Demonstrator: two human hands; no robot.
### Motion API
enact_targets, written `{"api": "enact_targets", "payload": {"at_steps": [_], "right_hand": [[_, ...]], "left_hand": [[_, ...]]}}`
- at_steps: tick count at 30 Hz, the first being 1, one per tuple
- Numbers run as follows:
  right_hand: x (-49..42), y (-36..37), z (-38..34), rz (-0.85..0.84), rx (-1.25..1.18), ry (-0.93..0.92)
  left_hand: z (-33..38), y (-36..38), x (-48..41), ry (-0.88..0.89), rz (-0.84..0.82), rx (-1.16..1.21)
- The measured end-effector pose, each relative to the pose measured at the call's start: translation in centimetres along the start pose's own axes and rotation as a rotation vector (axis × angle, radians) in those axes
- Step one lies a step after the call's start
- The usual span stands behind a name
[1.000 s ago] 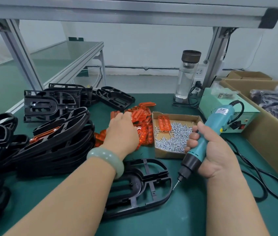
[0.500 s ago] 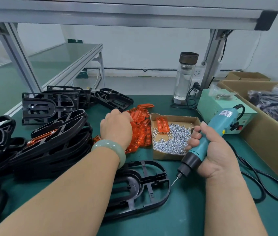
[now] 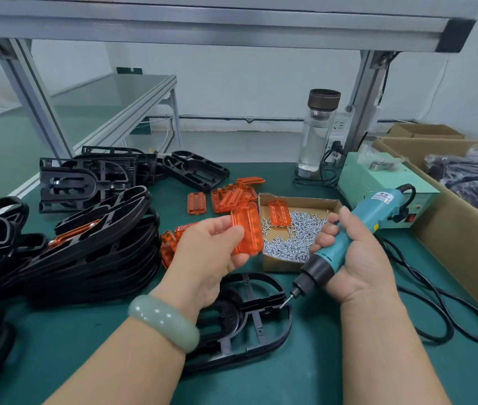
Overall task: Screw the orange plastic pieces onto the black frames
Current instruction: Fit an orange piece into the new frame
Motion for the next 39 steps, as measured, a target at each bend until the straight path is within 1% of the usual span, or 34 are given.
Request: {"api": "enact_targets", "payload": {"at_steps": [2,5,10,14,25,30,35,39], "right_hand": [[0.1,0.2,0.2,-0.005,0.005,0.004],[0.2,0.4,0.3,-0.017,-0.009,0.007],[0.5,0.8,0.8,-0.053,-0.033,0.031],[0.7,1.1,1.2,-0.058,-0.016,0.033],[0.8,1.2,1.4,-0.071,-0.014,0.036],[0.8,1.2,1.4,-0.07,-0.008,0.03],[0.8,1.2,1.5,-0.069,-0.009,0.042],[0.8,1.1,1.5,-0.063,-0.006,0.042]], "left_hand": [[-0.2,-0.3,1.0,-0.043,-0.095,0.094],[-0.2,-1.1,2.2,-0.014,-0.145,0.125],[0.0,-2.0,3.9,0.184,-0.165,-0.054],[0.0,-2.4,4.4,0.213,-0.141,-0.058],[-0.3,-2.4,5.0,0.18,-0.208,0.028],[-0.3,-2.0,5.6,0.143,-0.251,0.104],[-0.2,-2.1,5.9,0.083,-0.257,0.204],[-0.1,-2.3,5.8,0.073,-0.247,0.223]]}}
Point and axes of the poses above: each hand's wrist, its own x-axis away from the middle knuckle, its own y-axis out of the palm, z = x × y, the point moved 5 cm from there along -x, towards the middle knuckle, and after that the axes turned 9 degrees about z, right-handed, at the moved point
